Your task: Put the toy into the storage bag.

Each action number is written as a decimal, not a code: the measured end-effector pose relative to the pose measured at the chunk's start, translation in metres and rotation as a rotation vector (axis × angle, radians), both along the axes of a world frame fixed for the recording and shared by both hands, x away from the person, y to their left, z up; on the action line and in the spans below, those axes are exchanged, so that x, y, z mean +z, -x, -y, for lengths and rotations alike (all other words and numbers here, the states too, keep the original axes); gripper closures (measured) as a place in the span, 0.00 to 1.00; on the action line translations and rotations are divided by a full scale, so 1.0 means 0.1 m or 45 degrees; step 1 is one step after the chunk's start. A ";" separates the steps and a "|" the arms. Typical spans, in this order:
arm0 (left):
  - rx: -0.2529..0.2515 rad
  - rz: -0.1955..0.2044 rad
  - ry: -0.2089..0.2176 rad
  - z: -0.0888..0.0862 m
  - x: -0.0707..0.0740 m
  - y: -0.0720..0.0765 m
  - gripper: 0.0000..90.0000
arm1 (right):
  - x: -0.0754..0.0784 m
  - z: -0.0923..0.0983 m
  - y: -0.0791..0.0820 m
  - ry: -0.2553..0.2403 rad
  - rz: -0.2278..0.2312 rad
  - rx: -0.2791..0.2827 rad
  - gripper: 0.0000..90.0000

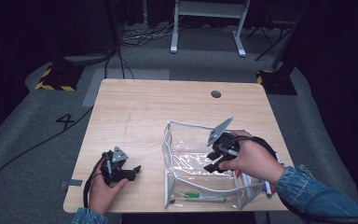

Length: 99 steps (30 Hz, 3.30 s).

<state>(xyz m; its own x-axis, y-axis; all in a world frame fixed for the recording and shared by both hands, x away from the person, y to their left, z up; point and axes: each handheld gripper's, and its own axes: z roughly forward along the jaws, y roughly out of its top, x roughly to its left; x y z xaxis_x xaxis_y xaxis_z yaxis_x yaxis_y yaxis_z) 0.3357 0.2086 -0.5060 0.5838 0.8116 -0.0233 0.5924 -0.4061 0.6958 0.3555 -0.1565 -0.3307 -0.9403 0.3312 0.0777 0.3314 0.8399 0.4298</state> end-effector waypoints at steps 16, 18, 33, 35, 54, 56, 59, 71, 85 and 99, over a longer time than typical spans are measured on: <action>0.015 0.005 0.003 0.00 0.00 0.00 0.22 | 0.53 1.22 0.04 -0.315 0.242 -0.524 0.65; 0.019 0.001 -0.001 0.00 0.00 0.00 0.21 | 0.51 1.44 0.05 -0.311 0.271 -0.603 0.65; 0.058 -0.008 0.001 0.01 -0.01 0.04 0.17 | -0.20 2.63 0.17 -0.167 0.250 -1.047 0.70; 0.057 -0.008 0.001 0.01 -0.01 0.04 0.17 | -0.33 2.70 0.19 -0.147 0.231 -1.071 0.71; 0.094 -0.051 -0.033 0.02 -0.02 0.00 0.00 | -1.31 2.85 0.31 0.014 -0.030 -1.199 0.72; 0.095 -0.051 -0.032 0.02 -0.02 0.00 0.00 | -1.33 2.84 0.30 0.027 -0.032 -1.197 0.73; 0.094 -0.051 -0.033 0.02 -0.02 0.00 0.00 | -1.36 2.81 0.30 0.050 -0.040 -1.204 0.76; 0.095 -0.051 -0.032 0.02 -0.02 0.00 0.00 | -1.23 2.77 0.32 -0.006 -0.028 -1.236 0.85; 0.095 -0.051 -0.033 0.02 -0.02 0.00 0.00 | -0.53 2.58 0.36 -0.146 0.081 -1.088 0.85; 0.095 -0.051 -0.032 0.02 -0.02 0.00 0.00 | 0.24 2.04 0.35 -0.268 0.181 -0.814 0.85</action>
